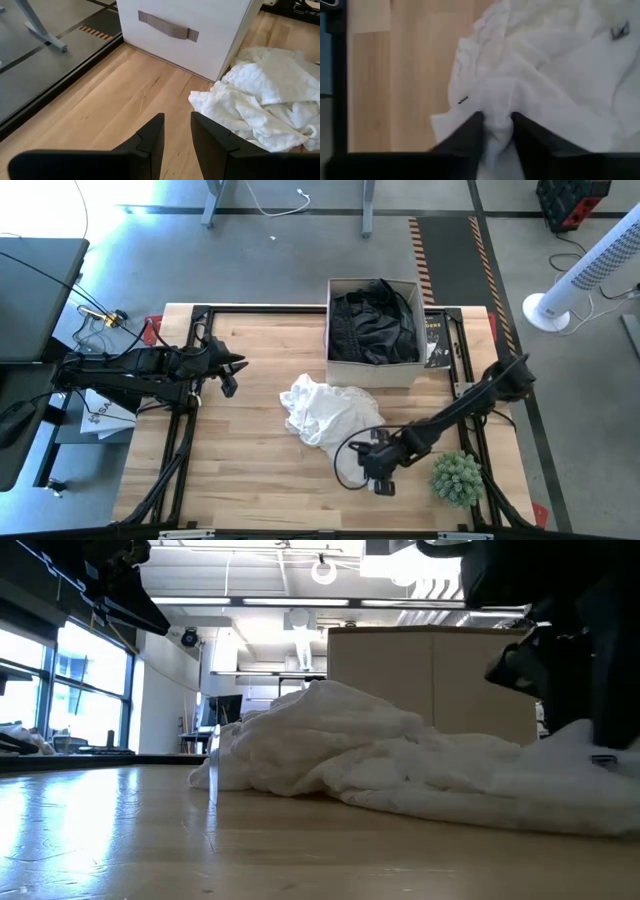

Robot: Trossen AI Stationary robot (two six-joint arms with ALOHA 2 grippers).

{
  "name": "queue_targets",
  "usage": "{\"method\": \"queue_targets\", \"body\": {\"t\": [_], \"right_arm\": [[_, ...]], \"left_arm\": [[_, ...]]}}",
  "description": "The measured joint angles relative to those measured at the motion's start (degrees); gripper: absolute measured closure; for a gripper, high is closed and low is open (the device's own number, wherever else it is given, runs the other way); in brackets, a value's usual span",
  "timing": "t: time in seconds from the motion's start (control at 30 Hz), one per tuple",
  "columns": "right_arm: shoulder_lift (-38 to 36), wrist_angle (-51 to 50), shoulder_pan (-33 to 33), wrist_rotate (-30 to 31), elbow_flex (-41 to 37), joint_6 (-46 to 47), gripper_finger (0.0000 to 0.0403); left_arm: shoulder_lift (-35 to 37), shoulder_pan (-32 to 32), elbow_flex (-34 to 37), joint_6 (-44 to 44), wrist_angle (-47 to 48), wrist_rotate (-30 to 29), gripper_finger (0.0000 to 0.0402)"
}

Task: Sort clothes
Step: Put the white sock into the laundry organizer

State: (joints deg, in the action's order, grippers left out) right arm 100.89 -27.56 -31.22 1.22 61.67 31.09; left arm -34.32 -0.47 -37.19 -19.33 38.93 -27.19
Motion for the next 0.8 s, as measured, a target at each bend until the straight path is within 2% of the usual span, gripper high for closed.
{"method": "queue_targets", "body": {"t": [0.07, 0.17, 0.3, 0.37, 0.47, 0.57, 0.63, 0.7, 0.73, 0.8], "right_arm": [[-0.26, -3.64, 0.16, 2.46, 2.80, -0.16, 0.0385], [-1.13, -11.99, 0.42, 10.31, 9.34, -0.18, 0.0385], [-1.23, -25.45, 0.42, 24.98, 21.56, -4.18, 0.0397], [-1.27, -30.07, 0.35, 35.42, 27.71, -7.37, 0.0396], [-1.28, -33.96, 0.43, 54.40, 35.86, -15.23, 0.0394], [-1.32, -33.84, 1.71, 72.68, 42.95, -28.62, 0.0398], [-1.32, -33.77, 4.02, 81.52, 47.23, -36.32, 0.0399], [-1.37, -35.28, 7.97, 85.47, 51.25, -40.02, 0.0399], [-1.37, -36.79, 10.54, 85.16, 53.23, -40.11, 0.0398], [-1.37, -40.41, 16.29, 79.75, 56.36, -38.29, 0.0398]], "left_arm": [[0.00, 0.00, 0.00, -0.01, -0.01, -0.01, 0.0308], [-0.01, 0.00, 0.00, -0.01, -0.01, -0.03, 0.0308], [0.01, 0.00, 0.00, -0.02, -0.01, -0.03, 0.0308], [-0.01, 0.00, 0.00, -0.02, -0.02, -0.03, 0.0308], [-0.01, 0.00, 0.00, -0.02, -0.03, -0.03, 0.0308], [-0.01, 0.00, 0.00, -0.01, -0.03, -0.04, 0.0308], [-0.01, 0.00, 0.00, 0.26, -0.03, -0.20, 0.0308], [-0.01, 0.00, 0.00, 0.55, -0.03, -0.36, 0.0308], [-0.01, 0.00, 0.00, 0.55, -0.03, -0.36, 0.0308], [-0.01, 0.00, 0.00, 0.55, -0.03, -0.36, 0.0308]]}}
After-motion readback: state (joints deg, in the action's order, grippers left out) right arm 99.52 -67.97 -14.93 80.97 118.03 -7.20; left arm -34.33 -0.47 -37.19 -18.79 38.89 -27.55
